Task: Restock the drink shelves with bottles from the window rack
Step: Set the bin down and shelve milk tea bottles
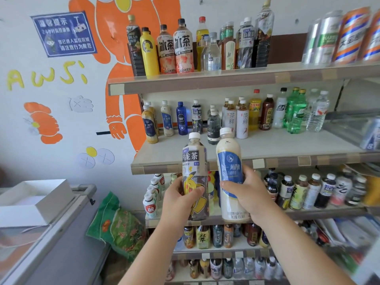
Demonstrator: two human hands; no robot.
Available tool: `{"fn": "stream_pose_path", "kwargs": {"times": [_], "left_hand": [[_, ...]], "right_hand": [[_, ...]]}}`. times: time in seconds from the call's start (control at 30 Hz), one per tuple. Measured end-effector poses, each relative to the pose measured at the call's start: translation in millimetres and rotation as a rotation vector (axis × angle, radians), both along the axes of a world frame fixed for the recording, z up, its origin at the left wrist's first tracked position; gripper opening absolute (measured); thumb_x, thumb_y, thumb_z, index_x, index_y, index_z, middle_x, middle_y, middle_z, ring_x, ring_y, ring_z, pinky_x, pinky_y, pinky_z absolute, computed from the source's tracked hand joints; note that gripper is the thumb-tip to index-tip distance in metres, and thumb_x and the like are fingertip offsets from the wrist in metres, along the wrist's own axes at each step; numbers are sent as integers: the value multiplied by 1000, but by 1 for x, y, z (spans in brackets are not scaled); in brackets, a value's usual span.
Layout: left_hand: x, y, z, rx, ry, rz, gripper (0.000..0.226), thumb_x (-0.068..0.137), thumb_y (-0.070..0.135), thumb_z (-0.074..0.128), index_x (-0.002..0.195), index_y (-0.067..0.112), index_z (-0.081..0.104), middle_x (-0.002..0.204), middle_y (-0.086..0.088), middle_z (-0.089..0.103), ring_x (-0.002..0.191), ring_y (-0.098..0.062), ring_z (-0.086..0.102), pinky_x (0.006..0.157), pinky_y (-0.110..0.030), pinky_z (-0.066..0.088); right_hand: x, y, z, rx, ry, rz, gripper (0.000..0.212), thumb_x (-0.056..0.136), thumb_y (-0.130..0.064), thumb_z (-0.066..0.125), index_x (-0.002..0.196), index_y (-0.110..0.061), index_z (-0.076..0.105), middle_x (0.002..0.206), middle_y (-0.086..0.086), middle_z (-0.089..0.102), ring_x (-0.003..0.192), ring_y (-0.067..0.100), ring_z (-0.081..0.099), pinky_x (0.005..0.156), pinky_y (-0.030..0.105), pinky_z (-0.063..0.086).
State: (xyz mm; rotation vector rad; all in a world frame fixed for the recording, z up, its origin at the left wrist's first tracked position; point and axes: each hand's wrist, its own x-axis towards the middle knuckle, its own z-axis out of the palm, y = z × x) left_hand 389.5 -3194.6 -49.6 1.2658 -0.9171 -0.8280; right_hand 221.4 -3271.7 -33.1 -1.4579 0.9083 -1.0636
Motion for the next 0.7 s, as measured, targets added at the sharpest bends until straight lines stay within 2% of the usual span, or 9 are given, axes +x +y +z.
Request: {"fn": "stream_pose_path", "kwargs": {"times": [0.1,0.27,0.4,0.5,0.6,0.7], "left_hand": [[8,1,1,7,4,39,40,66,24,78,106,20,69,93,-6,77,86,-29,75,83,-53,60],[46,-18,11,15,-16,92,44,66,24,79,108,19,68,94,-6,77,86,-29,75,81,-52,61],[93,-45,21,-29,-40,128,33,80,9,79,108,19,67,94,-4,77,87,-28,75,78,-45,62],[133,-72,24,-52,-69,150,30,81,7,77,106,21,67,91,-3,77,84,-26,75,78,-46,62],[174,-106,28,-77,-74,164,36,75,16,80,107,21,66,92,-3,78,84,-25,75,78,-47,62],[210,-146,33,-94,-53,178,45,65,25,76,109,21,65,92,-3,77,84,-25,75,76,-43,62]], "right_hand": [[11,-3,4,-9,2,1,32,78,-10,80,103,-20,65,93,7,73,81,20,71,70,33,53],[66,-26,19,-93,23,22,32,76,-10,81,102,-21,66,88,-2,74,74,6,70,63,23,53],[131,-82,33,-111,17,24,43,71,-14,85,108,-22,65,96,-3,75,86,14,72,74,33,59],[185,-141,44,-130,56,41,39,74,-9,82,107,-20,63,99,-2,72,88,13,68,68,27,51],[245,-206,48,-149,81,40,33,74,-2,78,95,-22,62,93,1,70,84,18,66,68,28,49],[308,-266,42,-174,138,1,36,73,-4,79,101,-15,61,95,2,68,86,19,65,77,32,51]]}}
